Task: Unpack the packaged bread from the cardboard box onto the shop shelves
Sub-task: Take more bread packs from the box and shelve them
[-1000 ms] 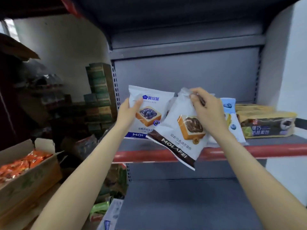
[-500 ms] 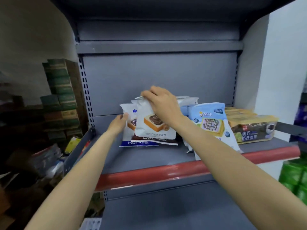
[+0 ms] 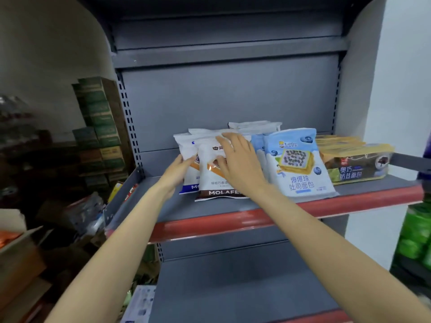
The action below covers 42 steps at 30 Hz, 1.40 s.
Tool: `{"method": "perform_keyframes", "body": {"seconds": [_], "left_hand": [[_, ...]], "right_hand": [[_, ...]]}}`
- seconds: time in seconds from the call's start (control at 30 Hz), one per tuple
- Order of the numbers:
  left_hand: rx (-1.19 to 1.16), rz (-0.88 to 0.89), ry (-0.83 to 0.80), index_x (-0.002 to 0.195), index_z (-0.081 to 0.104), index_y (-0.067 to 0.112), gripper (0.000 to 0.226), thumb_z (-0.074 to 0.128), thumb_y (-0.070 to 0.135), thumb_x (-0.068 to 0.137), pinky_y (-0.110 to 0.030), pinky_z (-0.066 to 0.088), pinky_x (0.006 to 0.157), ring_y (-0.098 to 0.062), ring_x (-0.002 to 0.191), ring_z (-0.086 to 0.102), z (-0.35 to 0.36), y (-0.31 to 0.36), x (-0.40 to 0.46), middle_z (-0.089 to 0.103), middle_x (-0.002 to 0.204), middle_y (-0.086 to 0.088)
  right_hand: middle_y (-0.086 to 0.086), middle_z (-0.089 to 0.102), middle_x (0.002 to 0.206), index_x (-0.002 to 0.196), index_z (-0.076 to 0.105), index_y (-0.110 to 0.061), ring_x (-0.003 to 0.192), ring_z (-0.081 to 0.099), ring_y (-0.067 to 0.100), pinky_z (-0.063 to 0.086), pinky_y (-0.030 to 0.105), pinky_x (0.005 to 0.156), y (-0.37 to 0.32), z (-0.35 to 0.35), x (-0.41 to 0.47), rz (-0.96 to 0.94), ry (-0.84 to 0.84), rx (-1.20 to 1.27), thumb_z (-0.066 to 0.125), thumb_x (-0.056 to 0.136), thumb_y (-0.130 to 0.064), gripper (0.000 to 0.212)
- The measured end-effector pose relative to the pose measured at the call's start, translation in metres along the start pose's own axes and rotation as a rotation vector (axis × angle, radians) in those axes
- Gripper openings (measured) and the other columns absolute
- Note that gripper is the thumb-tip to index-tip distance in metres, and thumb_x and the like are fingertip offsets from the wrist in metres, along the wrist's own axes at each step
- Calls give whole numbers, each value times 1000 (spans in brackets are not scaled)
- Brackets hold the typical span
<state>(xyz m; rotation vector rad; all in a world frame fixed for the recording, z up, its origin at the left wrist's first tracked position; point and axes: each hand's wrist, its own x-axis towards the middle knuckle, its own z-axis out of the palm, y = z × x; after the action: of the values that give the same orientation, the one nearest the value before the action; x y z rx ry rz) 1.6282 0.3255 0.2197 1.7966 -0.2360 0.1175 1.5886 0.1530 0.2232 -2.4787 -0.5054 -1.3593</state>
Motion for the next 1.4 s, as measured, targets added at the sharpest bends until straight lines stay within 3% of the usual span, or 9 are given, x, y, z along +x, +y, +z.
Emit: {"method": "perform_keyframes", "body": {"seconds": [0.23,0.43,0.57,0.77,0.87,0.93,1.07,1.27,1.4], "left_hand": [[443,272,353,131,50,21,39,51,31,93,-39,37,104,-17,125,45,24,7,-69,52,135,3],[393,431,349,91,62,34,14,49,34,90,-29,50,73,-1,78,65,82,-2,-192,71,75,18],[526,470,201,90,66,27,21,47,33,93,-30,53,62,4,65,64,129,-51,-256,67,66,18],[764,141,-263,117,60,26,26,54,27,91,-30,44,91,-11,110,54,185,-169,-335,60,118,8],[696,-208,-362,122,57,24,32,59,23,91,-28,42,91,-15,121,49,206,-223,-370,53,128,4],[567,-443,-320,120,58,21,30,60,20,91,-22,40,82,-14,113,55,217,-253,-385,58,118,4],[270,-779,-48,121,57,13,32,61,15,90,-22,38,91,-17,108,57,237,-307,-398,62,112,-2],[429,-708,-12,138,43,10,50,60,18,91,-25,40,92,-20,116,56,262,-377,-392,56,131,-4],[541,-631,-67,142,37,11,56,59,22,92,-35,44,98,-25,118,56,267,-409,-371,53,136,-8]], "right_hand": [[1,66,102,108,65,-16,99,57,25,29,27,89,-2,-55,-79,-7,30,110,45,88,-21,28],[-10,66,86,97,65,-22,78,59,11,45,27,65,14,-103,-183,118,-97,240,50,89,-24,17],[-13,67,73,90,64,-24,62,61,10,48,27,54,34,-123,-273,203,-341,267,52,87,-30,14],[-2,72,98,111,62,-23,89,66,19,52,34,77,78,-121,-417,396,-1114,307,52,93,-28,21],[2,69,103,113,60,-20,94,62,19,45,28,73,88,-111,-478,468,-1347,330,49,94,-23,23],[-1,67,107,112,61,-19,94,61,17,43,26,73,92,-100,-515,526,-1353,342,48,94,-23,22],[4,60,122,123,56,-17,99,62,22,47,27,84,94,-63,-566,638,-1199,337,54,92,-18,31],[17,37,142,140,35,-8,128,38,35,37,44,103,110,29,-576,700,-1072,249,56,90,-11,54],[19,34,142,141,26,0,135,29,31,29,37,109,127,91,-575,761,-1054,149,54,91,-11,59]]}}
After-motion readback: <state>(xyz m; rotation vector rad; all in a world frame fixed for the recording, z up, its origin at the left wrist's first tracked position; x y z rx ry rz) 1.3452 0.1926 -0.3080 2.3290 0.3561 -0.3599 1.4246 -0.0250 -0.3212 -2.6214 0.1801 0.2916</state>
